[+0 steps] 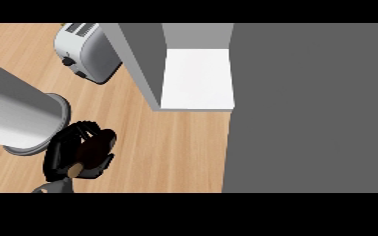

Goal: Pick up the wine, place it into the cabinet and close the cabinet

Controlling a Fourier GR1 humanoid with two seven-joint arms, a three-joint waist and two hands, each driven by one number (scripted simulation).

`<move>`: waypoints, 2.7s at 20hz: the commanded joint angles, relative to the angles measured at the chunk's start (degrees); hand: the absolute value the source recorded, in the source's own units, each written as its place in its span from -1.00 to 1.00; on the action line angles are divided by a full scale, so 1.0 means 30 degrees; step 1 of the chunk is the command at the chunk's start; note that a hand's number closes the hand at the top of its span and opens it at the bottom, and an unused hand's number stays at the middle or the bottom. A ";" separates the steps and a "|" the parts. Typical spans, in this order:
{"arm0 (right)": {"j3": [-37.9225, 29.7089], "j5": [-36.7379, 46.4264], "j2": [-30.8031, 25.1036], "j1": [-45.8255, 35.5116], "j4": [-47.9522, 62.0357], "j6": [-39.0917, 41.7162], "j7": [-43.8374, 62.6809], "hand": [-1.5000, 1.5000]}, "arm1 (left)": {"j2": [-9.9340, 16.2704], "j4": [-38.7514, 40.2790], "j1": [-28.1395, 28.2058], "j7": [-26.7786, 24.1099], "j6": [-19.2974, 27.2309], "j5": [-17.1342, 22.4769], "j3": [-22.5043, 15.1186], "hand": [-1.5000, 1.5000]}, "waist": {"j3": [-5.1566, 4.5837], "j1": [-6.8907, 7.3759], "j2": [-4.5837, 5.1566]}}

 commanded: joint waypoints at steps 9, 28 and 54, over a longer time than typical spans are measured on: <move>-0.0213 -0.1610 0.0239 0.1339 -0.2873 -0.0069 0.0936 -1.00 | -0.2349 -1.1148 0.3403 0.6567 0.0929 0.1710 -0.2674 1.00 | -0.0051 -0.0147 0.0067; -0.0677 -0.2052 0.0422 0.1087 -0.1994 0.0580 0.0427 -1.00 | -0.2689 -1.7675 0.0215 1.5427 0.9174 0.0825 -1.1075 1.00 | -0.0065 -0.0289 0.0133; -0.1711 -0.3183 -0.0229 0.0787 -0.2774 0.1031 0.1248 -1.00 | -0.2690 -0.9313 -0.8933 1.4451 1.8886 0.0885 -1.4458 1.00 | -0.0072 -0.0463 0.0164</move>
